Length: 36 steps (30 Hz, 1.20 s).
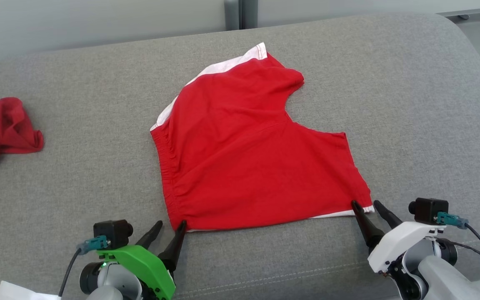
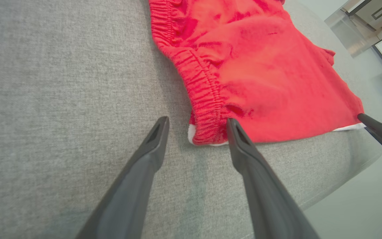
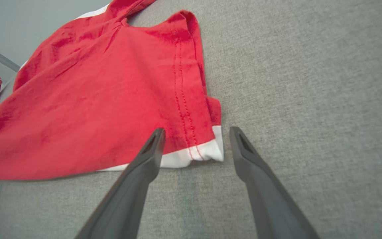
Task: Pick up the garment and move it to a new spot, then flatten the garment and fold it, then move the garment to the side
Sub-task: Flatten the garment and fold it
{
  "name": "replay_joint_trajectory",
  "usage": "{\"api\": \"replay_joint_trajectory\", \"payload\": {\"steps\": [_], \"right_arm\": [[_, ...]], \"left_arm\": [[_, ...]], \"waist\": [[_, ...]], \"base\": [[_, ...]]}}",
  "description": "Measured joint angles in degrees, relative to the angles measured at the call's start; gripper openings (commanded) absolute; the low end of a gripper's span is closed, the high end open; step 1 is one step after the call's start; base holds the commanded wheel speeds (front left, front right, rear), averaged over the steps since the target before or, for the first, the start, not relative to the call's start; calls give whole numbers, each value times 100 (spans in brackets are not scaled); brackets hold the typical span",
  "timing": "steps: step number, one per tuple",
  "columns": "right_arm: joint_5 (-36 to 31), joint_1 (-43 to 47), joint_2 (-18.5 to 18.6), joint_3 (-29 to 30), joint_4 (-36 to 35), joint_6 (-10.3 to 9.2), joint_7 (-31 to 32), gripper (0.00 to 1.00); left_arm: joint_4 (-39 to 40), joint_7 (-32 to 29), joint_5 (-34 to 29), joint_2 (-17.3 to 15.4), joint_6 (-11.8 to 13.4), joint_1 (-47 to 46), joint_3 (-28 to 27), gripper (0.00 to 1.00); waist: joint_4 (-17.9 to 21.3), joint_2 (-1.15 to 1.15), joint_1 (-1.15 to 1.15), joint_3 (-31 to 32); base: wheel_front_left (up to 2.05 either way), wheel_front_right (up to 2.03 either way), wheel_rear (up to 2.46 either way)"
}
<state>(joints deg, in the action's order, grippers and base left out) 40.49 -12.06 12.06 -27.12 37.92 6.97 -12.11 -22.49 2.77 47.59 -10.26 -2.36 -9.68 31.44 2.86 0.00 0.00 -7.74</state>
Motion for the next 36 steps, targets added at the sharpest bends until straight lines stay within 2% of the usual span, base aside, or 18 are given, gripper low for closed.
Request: {"api": "replay_joint_trajectory", "payload": {"steps": [8, 14, 21, 30, 36], "right_arm": [[-140, 1, 76, 108, 1, -9, -124, 100], [-292, 0, 247, 236, -141, -109, -182, 100], [-688, -110, 382, 327, -589, -311, -200, 100], [-1048, -274, 363, 839, -1639, -628, -224, 100], [-1316, -136, 312, 923, -2096, -813, -232, 100]], "left_arm": [[126, 458, -252, -71, 108, 49, -141, 100], [294, 902, -365, -77, 257, 136, -300, 100], [554, 1098, -628, -63, 472, 156, -432, 100], [864, 1147, -971, 2, 679, 279, -626, 100], [1040, 1148, -1136, 5, 794, 526, -883, 100]], "waist": [[15, 0, 0, 0], [25, 0, 0, 52], [70, 0, 0, 240], [112, 0, 0, 569], [101, 0, 0, 788]], "base": [[0, 0, 0], [0, 0, 0], [0, 0, 0], [0, 0, 0], [0, 0, 0]]}}
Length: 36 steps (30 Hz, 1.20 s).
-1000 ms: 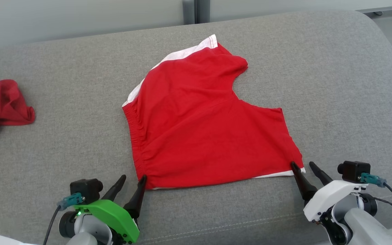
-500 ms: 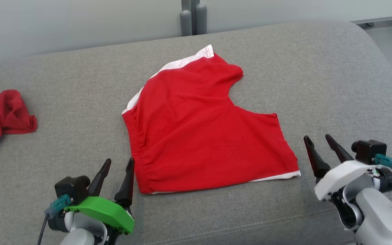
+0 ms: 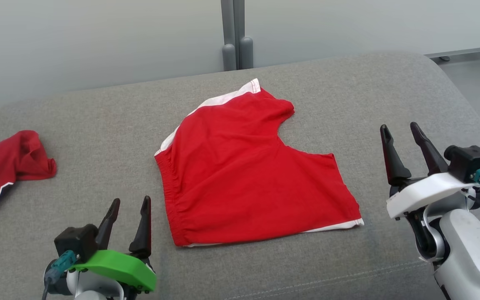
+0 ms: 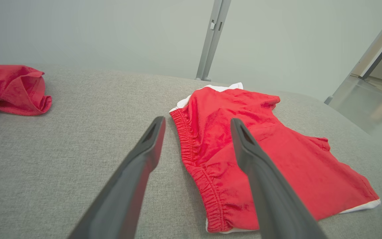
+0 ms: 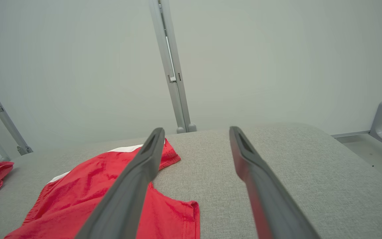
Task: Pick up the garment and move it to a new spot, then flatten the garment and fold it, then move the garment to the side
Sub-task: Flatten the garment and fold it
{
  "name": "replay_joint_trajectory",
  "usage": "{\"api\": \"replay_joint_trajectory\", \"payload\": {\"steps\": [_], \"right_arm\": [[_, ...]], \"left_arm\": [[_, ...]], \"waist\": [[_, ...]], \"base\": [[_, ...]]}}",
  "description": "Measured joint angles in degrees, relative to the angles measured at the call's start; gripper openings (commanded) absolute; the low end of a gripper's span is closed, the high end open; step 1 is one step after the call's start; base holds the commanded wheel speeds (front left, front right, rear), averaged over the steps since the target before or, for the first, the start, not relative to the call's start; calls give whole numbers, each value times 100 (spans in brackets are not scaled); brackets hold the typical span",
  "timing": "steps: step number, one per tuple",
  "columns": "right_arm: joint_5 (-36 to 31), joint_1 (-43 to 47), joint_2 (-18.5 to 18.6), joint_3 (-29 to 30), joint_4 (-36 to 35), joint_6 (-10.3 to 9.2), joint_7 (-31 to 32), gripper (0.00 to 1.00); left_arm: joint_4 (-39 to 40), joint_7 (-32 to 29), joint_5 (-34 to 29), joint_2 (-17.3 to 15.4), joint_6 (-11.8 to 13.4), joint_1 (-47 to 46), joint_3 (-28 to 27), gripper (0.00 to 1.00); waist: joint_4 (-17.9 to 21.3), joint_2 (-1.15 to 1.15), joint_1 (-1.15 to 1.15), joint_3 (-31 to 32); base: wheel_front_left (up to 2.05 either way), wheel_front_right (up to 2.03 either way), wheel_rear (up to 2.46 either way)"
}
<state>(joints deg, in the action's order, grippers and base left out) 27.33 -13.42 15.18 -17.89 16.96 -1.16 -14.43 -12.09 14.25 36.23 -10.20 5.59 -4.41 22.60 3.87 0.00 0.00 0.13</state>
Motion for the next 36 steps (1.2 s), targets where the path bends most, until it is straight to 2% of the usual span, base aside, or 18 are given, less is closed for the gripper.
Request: {"api": "replay_joint_trajectory", "payload": {"steps": [10, 19, 36], "right_arm": [[-214, 549, -109, 16, -439, -157, 0, 100], [-216, 975, -200, 15, -548, -198, -1, 100], [-270, 1184, -198, 37, -764, -207, -1, 100]], "left_arm": [[709, 16, -471, 74, 108, 392, -801, 100], [915, 15, -768, 227, 124, 993, -927, 100], [1106, 15, -988, 359, 125, 1324, -966, 100]], "waist": [[-52, 0, 0, 136], [-80, 0, 0, 204], [-108, 0, 0, 168]], "base": [[0, 0, 0], [0, 0, 0], [0, 0, 0]]}}
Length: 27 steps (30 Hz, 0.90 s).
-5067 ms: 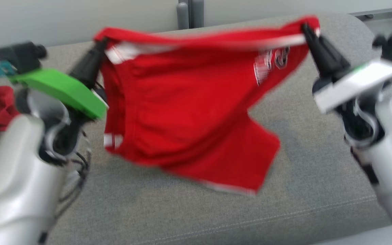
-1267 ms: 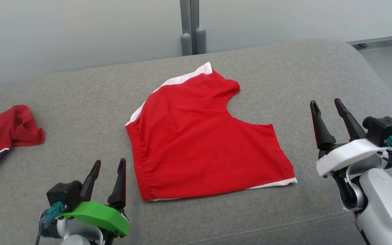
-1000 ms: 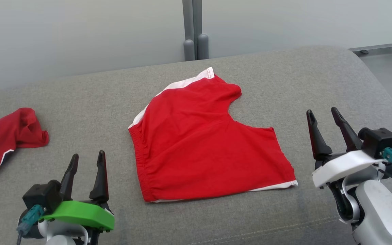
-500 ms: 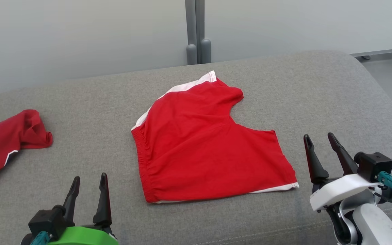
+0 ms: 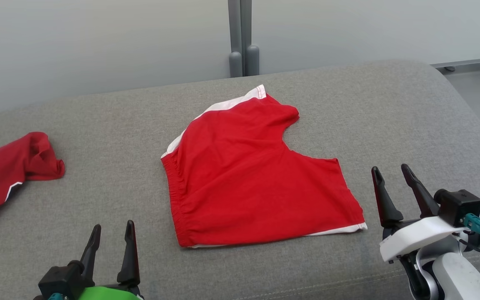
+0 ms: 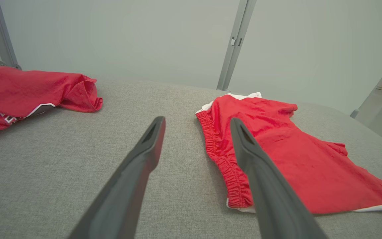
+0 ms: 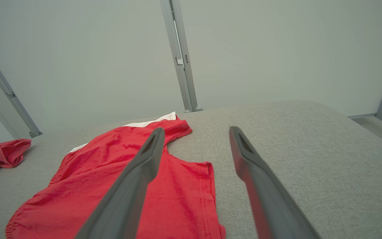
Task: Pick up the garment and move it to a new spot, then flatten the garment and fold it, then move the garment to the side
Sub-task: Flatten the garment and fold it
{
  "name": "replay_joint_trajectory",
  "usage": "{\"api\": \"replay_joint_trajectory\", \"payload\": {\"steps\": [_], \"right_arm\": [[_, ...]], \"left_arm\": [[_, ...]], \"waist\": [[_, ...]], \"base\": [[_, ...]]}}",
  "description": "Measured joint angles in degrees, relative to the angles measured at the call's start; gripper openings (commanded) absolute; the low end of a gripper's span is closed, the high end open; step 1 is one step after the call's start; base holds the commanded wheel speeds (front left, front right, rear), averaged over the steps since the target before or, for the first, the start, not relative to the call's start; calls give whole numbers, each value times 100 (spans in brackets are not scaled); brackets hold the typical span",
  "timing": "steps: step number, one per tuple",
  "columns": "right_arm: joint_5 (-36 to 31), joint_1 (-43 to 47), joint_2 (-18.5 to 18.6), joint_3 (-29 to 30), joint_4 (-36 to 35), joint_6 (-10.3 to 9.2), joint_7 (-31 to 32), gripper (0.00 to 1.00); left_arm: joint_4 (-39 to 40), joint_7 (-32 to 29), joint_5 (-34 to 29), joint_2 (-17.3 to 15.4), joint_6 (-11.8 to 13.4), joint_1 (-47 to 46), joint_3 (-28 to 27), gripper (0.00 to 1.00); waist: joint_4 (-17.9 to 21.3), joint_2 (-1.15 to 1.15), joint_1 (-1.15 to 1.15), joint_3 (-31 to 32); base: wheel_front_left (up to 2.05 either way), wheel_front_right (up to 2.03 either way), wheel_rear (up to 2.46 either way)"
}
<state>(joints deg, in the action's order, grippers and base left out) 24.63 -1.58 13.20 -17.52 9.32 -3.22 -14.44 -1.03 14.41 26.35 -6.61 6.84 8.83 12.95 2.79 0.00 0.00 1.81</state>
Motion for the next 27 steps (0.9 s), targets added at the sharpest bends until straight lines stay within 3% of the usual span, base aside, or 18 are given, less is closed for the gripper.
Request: {"api": "replay_joint_trajectory", "payload": {"steps": [14, 27], "right_arm": [[-19, 107, 0, 15, -70, 3, 0, 100], [-18, 72, 10, 10, -126, 64, 0, 100]], "left_arm": [[-93, -13, -254, 12, -5, 70, 209, 100], [-1245, -320, -818, -97, -442, -270, 1129, 100]], "waist": [[1, 0, 0, -87], [130, 0, 0, -420]], "base": [[0, 0, 0], [0, 0, 0]]}}
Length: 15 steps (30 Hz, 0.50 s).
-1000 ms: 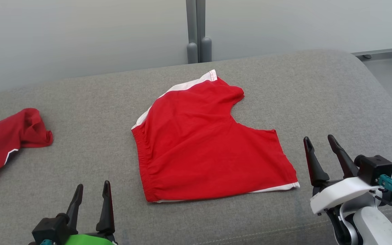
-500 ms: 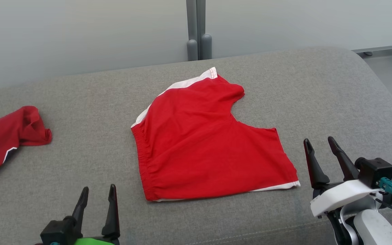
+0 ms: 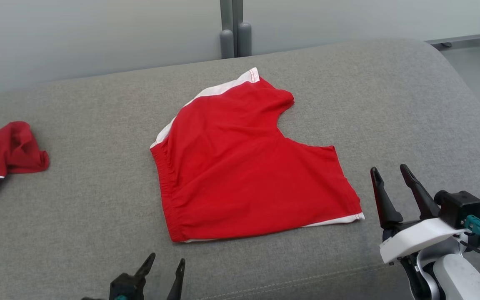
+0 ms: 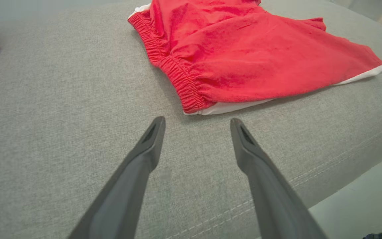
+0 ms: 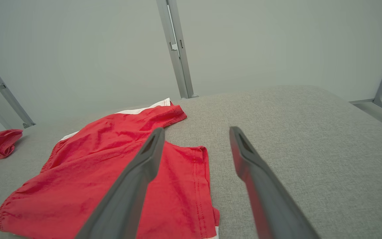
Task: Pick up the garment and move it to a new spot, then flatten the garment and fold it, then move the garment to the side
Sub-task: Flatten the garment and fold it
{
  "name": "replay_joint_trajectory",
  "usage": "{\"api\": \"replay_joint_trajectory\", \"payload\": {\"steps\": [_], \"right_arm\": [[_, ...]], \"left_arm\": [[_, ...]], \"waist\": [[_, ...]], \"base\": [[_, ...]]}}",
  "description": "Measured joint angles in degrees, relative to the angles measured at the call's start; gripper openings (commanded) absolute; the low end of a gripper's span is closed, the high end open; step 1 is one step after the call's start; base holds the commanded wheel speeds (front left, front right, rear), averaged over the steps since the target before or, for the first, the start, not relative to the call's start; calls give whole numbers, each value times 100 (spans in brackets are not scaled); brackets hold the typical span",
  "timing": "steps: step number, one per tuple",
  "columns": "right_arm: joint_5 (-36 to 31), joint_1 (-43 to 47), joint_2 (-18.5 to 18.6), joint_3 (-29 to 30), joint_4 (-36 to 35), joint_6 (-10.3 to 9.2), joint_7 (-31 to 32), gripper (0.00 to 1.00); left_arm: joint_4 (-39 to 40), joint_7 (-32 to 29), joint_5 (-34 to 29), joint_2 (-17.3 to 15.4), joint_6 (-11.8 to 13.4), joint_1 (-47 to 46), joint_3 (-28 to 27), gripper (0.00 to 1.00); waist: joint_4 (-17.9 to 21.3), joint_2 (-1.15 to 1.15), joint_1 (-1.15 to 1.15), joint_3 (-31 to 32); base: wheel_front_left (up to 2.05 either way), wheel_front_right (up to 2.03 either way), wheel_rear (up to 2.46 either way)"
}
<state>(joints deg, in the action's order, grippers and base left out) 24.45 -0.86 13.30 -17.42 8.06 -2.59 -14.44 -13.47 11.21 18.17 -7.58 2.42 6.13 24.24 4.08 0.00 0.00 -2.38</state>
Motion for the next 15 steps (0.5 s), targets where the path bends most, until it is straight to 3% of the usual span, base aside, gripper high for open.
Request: {"api": "replay_joint_trajectory", "payload": {"steps": [15], "right_arm": [[-8, -227, 92, 145, -34, 5, 0, 100]], "left_arm": [[-1080, 103, -465, -16, -142, -880, 180, 100]], "waist": [[381, 0, 0, -450]], "base": [[0, 0, 0]]}}
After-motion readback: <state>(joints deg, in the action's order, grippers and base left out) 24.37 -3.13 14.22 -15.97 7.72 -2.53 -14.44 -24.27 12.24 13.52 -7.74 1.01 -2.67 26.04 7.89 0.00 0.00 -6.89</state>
